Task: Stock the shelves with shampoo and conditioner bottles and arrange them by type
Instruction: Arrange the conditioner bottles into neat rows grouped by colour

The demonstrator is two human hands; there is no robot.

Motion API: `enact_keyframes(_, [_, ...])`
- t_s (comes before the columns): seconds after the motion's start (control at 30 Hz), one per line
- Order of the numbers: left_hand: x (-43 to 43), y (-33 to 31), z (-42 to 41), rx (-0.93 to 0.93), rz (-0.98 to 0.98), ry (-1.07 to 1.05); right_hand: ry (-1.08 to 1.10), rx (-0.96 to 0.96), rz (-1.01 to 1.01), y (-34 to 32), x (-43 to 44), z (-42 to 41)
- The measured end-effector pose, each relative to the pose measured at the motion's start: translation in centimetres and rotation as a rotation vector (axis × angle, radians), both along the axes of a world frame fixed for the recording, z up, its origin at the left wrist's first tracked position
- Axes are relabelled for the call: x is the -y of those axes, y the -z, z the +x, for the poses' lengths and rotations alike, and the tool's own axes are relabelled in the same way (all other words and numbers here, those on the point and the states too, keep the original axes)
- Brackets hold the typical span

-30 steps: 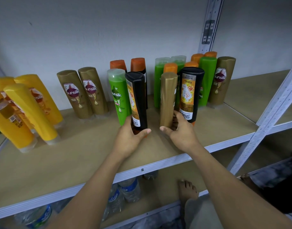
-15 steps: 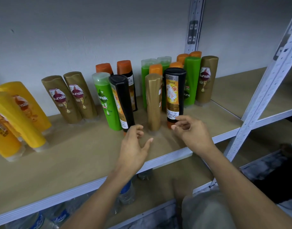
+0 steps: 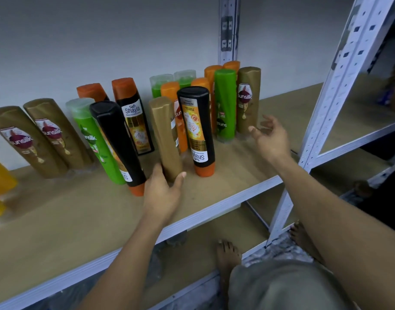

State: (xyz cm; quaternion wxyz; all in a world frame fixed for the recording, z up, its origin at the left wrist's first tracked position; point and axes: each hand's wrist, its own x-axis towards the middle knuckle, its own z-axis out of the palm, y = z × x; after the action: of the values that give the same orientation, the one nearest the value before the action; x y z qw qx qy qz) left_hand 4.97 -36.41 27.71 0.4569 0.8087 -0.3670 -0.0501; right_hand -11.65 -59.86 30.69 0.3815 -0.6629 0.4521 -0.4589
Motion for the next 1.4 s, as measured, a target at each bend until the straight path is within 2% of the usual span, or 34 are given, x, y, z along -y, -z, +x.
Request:
enact_keyframes(0.3, [0.3,0.1,-0.1,0.002,0.008,-0.027,-0.100,0.060,0.055,1.7,6.6,3.7])
enact_keyframes(0.47, [0.4,0.1,-0.1,-0.020,0.008,-0.038,-0.068,0.076,0.046,2.2,6.0,3.9])
enact_keyframes(0.83, [-0.1,-0.9,-0.7,-0.044,-0.074,0.015,-0.065,0.196,0.019,0.9,-6.7,-0.8])
enact_keyframes(1.07, [-2.2,-1.0,-1.3,-0.108,-0.117,0.056,-0.233,0.258,0.074,-0.3,-16.3,-2.3])
enact_keyframes(1.3, [-7.0,-0.4,-1.3,-0.245,-0.178,0.103,-0.342,0.129,0.014,0.3,-20.9,0.6])
enact_keyframes(1.4, [-9.0,0.1,-0.8,-0.244,-0.196,0.082,-0.386,0.074,-0.019,0.3,-21.4,2.6])
